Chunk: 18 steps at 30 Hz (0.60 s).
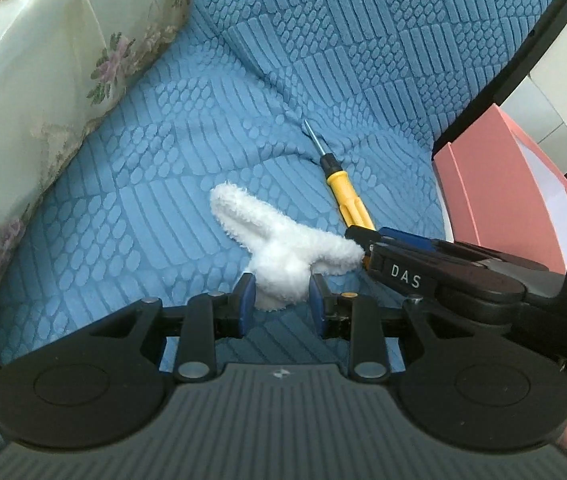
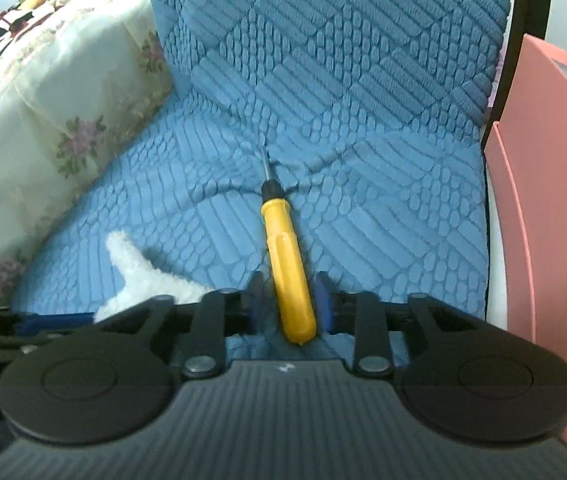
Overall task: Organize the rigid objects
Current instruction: 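Grasp the white fluffy toy with the left tool while the right tool grasps the screwdriver handle, then lift the fluffy toy with the left tool while the right tool lifts the screwdriver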
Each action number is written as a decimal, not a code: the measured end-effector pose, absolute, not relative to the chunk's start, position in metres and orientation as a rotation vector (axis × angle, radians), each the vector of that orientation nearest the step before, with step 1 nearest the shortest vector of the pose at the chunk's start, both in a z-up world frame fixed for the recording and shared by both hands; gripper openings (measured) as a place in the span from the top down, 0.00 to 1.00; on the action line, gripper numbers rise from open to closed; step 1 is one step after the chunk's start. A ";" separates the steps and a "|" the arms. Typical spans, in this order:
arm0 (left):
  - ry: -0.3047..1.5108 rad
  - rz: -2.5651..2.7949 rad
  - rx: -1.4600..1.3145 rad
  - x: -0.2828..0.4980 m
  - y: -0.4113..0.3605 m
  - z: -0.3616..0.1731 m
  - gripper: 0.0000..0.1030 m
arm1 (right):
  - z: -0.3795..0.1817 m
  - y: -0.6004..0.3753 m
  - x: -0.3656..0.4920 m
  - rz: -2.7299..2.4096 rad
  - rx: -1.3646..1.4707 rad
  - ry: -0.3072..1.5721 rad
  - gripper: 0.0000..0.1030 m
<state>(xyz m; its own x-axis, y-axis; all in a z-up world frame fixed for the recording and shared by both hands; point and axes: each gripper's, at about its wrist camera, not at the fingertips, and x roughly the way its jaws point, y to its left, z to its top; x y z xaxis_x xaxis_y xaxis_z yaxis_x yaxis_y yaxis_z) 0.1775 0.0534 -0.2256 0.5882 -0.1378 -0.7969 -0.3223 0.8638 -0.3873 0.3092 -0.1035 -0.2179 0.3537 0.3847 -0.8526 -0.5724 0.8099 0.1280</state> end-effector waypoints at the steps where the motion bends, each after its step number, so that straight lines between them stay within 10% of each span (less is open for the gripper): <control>1: 0.950 0.114 -0.536 0.178 0.053 -0.226 0.66 | -0.219 -0.103 0.308 0.626 -0.216 1.037 0.78; 18: 0.934 0.078 -0.589 0.180 0.060 -0.224 0.58 | -0.195 -0.133 0.260 0.563 -0.318 1.003 0.81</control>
<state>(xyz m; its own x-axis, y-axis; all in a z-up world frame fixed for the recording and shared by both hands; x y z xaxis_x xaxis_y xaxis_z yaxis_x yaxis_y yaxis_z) 0.1797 0.0597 -0.2243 0.6037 -0.1855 -0.7753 -0.3107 0.8409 -0.4431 0.2602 -0.1328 -0.1950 0.4137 0.2972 -0.8605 -0.5799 0.8147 0.0025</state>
